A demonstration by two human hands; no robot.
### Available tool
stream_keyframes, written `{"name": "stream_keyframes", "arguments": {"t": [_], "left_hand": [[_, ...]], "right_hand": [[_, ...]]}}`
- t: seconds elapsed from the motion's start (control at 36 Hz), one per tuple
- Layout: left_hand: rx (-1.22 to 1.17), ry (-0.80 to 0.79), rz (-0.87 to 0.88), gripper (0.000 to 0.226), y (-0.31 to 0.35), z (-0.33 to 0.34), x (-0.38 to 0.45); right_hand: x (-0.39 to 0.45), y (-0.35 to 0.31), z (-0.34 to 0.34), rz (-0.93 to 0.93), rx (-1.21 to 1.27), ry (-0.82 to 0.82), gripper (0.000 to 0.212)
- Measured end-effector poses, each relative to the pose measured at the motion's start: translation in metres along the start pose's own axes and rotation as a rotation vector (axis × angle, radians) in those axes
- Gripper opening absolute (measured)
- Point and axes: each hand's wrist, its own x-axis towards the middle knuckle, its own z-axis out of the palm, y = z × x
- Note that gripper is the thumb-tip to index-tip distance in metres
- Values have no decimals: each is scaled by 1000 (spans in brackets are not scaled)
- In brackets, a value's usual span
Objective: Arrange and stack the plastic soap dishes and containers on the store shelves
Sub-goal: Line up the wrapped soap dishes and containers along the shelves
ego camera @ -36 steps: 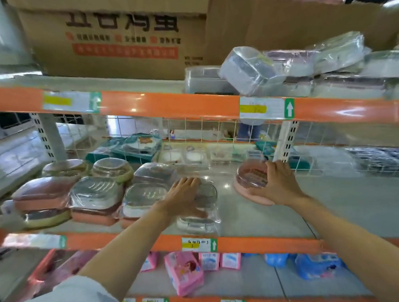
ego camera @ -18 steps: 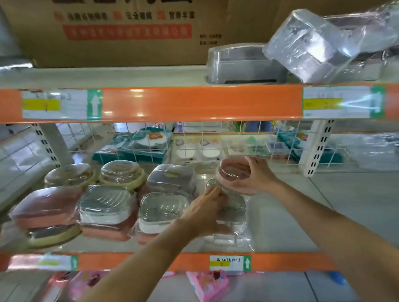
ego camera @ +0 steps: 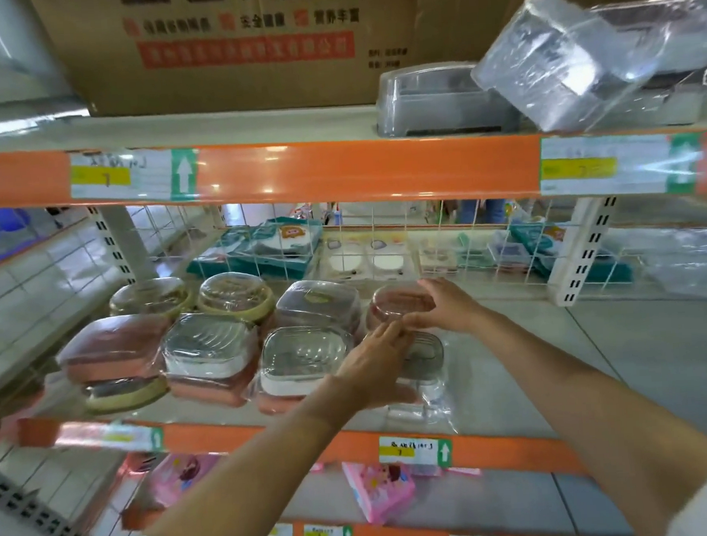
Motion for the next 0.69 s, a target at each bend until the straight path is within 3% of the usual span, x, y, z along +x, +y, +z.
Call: {"name": "stream_keyframes", "arguments": {"t": [0.14, 0.22, 0.33, 0.44, 0.69], "left_hand": [[55, -36, -52, 82, 9, 1, -3], [85, -88, -39, 80, 17, -10, -6], [266, -43, 48, 81, 39, -36, -5], [206, -230, -95, 75, 58, -49, -8], [195, -52, -71, 39, 141, -118, -31]], "right_hand": [[-45, 0, -18, -65, 43, 20, 60], [-77, 3, -32, -93, 18, -27, 53], [-118, 15, -49, -91, -79, -62, 54], [-156, 20, -66, -135, -81, -51, 43], [-223, 13, -104, -221, -168, 45, 44]]}}
